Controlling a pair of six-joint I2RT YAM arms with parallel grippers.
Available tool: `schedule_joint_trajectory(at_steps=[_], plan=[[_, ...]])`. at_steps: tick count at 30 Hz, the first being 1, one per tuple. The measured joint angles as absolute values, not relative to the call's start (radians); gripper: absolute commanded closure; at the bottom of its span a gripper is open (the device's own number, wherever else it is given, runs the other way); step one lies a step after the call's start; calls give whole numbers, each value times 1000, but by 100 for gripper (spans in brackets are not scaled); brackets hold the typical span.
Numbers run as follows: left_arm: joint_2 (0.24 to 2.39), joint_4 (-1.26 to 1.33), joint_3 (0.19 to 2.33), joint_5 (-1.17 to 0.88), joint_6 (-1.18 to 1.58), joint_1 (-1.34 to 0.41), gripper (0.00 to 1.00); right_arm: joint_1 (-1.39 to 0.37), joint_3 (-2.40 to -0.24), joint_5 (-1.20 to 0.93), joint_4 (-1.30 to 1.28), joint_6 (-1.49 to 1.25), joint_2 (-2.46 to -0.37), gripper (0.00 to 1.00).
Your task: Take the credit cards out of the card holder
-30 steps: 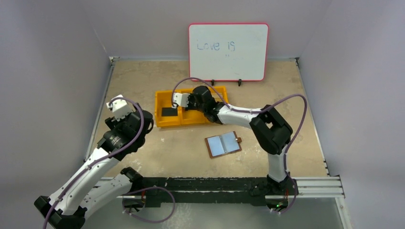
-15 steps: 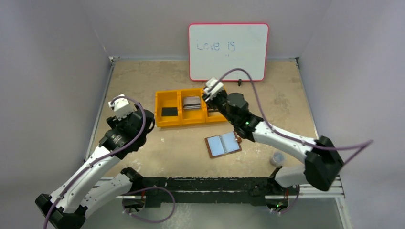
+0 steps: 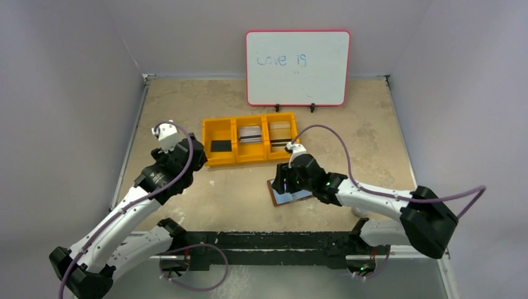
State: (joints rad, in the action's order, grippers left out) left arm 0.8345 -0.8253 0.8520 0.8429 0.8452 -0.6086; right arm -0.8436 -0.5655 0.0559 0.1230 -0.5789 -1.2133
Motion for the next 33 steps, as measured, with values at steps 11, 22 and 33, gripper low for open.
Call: schedule_joint_trajectory(at_steps=[11, 22, 33], plan=[[913, -612, 744, 529, 857, -700, 19, -978, -641, 198, -68, -659, -1376, 34], [1050, -517, 725, 532, 939, -907, 19, -1002, -747, 331, -88, -699, -1533, 55], [1060, -496, 709, 545, 960, -926, 19, -1003, -752, 410, -100, -791, -1549, 75]])
